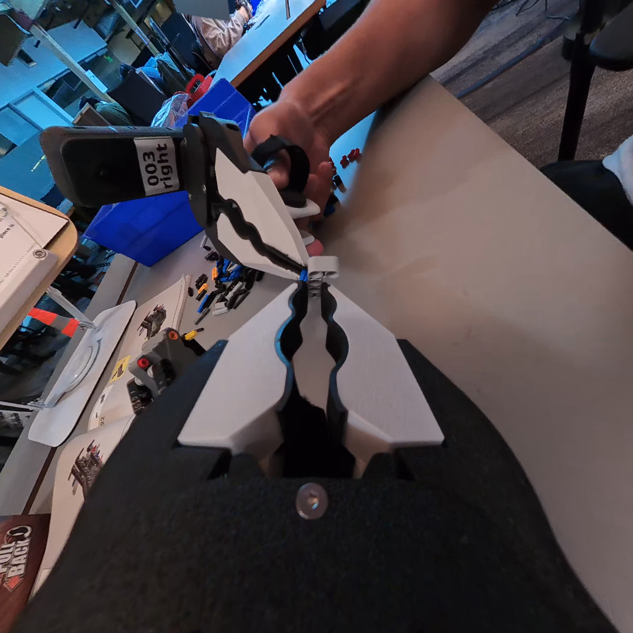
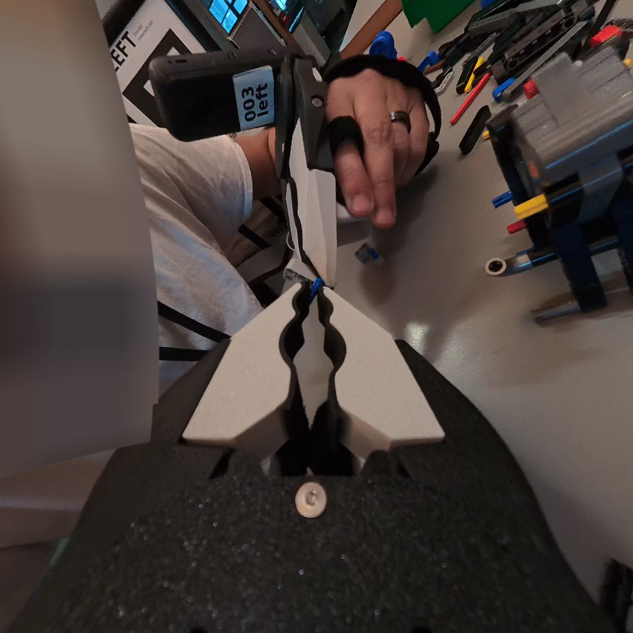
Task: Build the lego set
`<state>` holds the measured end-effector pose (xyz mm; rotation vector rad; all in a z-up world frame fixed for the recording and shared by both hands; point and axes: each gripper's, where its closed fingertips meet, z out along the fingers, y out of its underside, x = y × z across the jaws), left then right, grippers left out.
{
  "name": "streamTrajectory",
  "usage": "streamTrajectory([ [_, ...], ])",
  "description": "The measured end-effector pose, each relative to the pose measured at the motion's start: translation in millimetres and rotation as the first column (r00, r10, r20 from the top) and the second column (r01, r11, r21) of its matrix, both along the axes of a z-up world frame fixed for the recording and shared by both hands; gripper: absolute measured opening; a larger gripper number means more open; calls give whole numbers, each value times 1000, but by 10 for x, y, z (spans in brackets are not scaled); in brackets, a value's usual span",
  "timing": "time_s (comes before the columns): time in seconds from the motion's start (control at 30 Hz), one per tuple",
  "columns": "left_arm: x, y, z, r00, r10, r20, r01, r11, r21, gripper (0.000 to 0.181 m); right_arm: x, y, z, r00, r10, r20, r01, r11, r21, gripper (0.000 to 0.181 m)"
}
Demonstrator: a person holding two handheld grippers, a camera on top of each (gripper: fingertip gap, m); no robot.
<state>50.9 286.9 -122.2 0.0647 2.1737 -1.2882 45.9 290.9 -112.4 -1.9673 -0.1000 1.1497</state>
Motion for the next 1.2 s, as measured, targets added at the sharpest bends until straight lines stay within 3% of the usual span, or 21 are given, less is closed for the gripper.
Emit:
streamTrajectory([
  [0.53, -23, -13, -33, 999, -7, 35, 5, 999, 44, 6, -30, -39, -119, 999, 12, 52, -7, 996, -90, 3],
  [0.83, -60, -28, -115, 999, -22, 50, 16, 994, 112, 6, -61, -43, -212, 965, 29, 259, -18, 999, -47, 3],
  [1.03, -41, -8, -119, 989, -13, 151, -16, 982, 188, 6, -40, -21, -233, 916, 9, 401, -17, 1000, 14, 3],
  [1.2, -34, -1, -107, 982, -5, 189, -36, 976, 215, 6, -35, -13, -230, 901, -1, 434, -12, 1000, 27, 3],
])
